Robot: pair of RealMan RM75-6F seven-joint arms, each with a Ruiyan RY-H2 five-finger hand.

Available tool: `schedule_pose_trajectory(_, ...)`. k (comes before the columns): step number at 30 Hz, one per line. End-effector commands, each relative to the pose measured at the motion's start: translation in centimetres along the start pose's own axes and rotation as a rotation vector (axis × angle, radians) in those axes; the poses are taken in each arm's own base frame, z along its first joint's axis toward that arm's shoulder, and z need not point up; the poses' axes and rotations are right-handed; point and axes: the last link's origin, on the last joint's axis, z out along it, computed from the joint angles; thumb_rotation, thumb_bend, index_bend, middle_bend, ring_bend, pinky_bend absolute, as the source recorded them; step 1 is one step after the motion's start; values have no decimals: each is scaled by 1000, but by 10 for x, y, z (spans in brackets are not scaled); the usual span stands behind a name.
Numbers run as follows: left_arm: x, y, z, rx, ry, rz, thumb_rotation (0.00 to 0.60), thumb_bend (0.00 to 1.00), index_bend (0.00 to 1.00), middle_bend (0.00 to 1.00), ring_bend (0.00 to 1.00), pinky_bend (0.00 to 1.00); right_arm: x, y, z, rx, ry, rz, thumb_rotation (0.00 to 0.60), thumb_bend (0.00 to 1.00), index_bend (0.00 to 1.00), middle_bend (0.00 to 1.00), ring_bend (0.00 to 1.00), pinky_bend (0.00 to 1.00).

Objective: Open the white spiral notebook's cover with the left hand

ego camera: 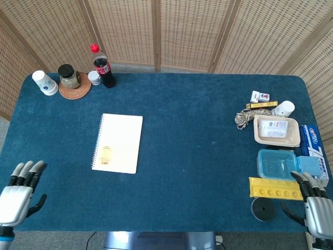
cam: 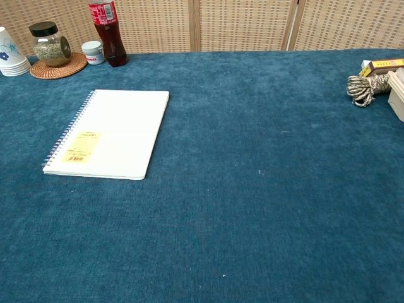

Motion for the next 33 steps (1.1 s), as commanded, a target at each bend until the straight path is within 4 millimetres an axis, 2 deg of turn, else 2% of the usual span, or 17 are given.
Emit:
schedule_pose_trajectory(1, -4, 17, 28, -73, -35, 8, 600, 335, 86, 114, 17, 0, 0, 1, -2, -5, 2, 0, 600, 260, 141, 213, 114, 180)
schedule_pose_trajectory(8, -12, 48, 66, -154, -66, 4, 600, 336, 96, 118, 18, 0, 5, 8, -8, -33, 19, -1, 600, 261, 142, 213, 114, 180)
schedule_pose_trajectory(9, -16, 66, 80, -203, -73, 4, 600, 335, 97, 120, 19, 0, 8, 13, -11, -53, 30, -5, 600, 261, 142, 213, 114, 180)
schedule_pose_trajectory(12, -26, 88, 96, -232, -87, -4, 600, 335, 104, 124, 20, 0, 10, 17, -12, -66, 32, -6, 600, 260, 142, 213, 114, 180)
schedule_pose_trajectory(18, -42, 124, 113, -284, -138, 14, 600, 335, 109, 120, 20, 0, 11, 21, -13, -74, 40, -4, 600, 260, 142, 213, 114, 180)
schedule_pose_trajectory(22, -47, 136, 121, -283, -147, 20, 600, 333, 105, 119, 20, 0, 11, 23, -14, -80, 40, -3, 600, 259, 141, 213, 114, 180)
schedule_pose_trajectory(26, -55, 159, 131, -301, -144, 53, 600, 329, 102, 117, 20, 0, 13, 27, -15, -93, 44, -3, 600, 260, 141, 213, 114, 179)
schedule_pose_trajectory(33, -65, 180, 140, -290, -137, 103, 600, 301, 102, 116, 20, 0, 18, 34, -18, -115, 60, -2, 600, 260, 141, 213, 114, 180)
